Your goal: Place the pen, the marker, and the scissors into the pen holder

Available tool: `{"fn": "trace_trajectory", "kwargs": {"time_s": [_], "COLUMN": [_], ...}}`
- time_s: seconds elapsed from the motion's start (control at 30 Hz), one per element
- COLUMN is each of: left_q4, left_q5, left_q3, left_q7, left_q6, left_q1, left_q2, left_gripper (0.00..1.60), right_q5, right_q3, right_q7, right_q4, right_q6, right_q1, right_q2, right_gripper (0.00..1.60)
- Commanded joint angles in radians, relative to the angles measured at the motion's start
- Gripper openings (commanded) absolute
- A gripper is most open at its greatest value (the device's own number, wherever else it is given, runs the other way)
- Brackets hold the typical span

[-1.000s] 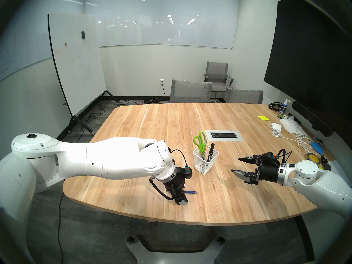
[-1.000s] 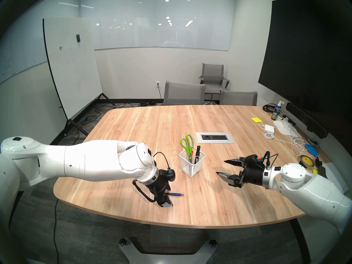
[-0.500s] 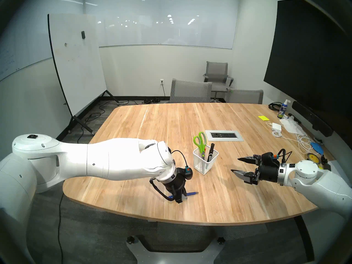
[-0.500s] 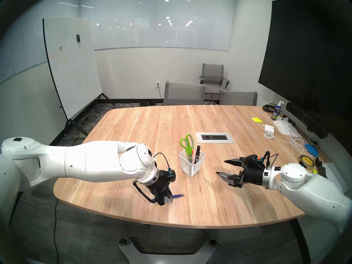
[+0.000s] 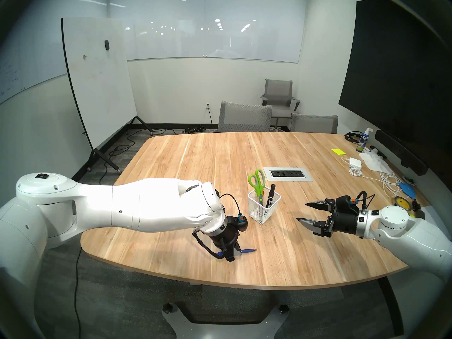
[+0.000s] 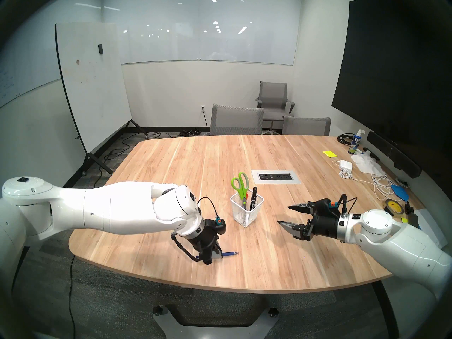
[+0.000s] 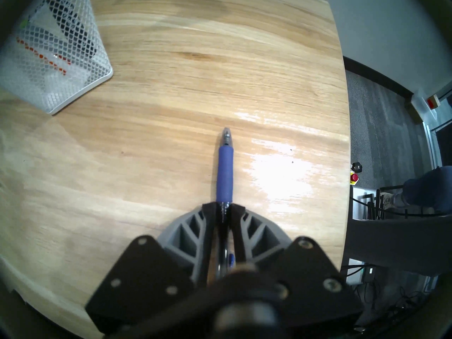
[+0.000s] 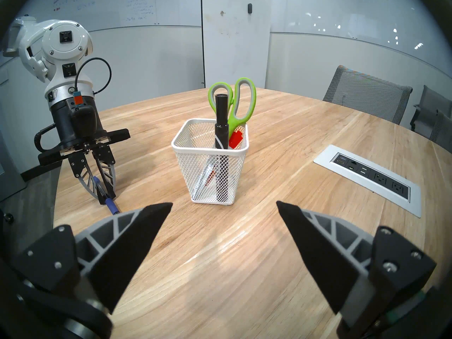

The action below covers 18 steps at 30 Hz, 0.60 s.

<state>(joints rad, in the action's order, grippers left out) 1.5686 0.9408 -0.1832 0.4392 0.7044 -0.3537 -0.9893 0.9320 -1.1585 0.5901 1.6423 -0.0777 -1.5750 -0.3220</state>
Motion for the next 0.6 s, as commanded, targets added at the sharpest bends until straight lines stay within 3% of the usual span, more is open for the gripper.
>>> {"fn": "trace_trajectory", "kwargs": {"time_s": [0.0,0.57], "left_q4": [0.001,0.049], "left_q5": [-0.001,0.023], "left_q3": [-0.019,0.054], "left_q7": [0.0,-0.159], "left_q6": [0.005,-0.046], "left_q1": [-0.023,-0.038], "left_q2": [-0.015,-0.006], "left_gripper": [0.0,0.0], "right_q5": [0.004,0.004], "right_q3": [-0.012,-0.012], "right_q7": [-0.001,-0.001], "right_q4": [0.006,0.006], "right_q6": [-0.006,-0.006], "right_q1": [0.011,0.011], "right_q2": [0.002,0.002], "right_gripper": [1.6,1.6]}}
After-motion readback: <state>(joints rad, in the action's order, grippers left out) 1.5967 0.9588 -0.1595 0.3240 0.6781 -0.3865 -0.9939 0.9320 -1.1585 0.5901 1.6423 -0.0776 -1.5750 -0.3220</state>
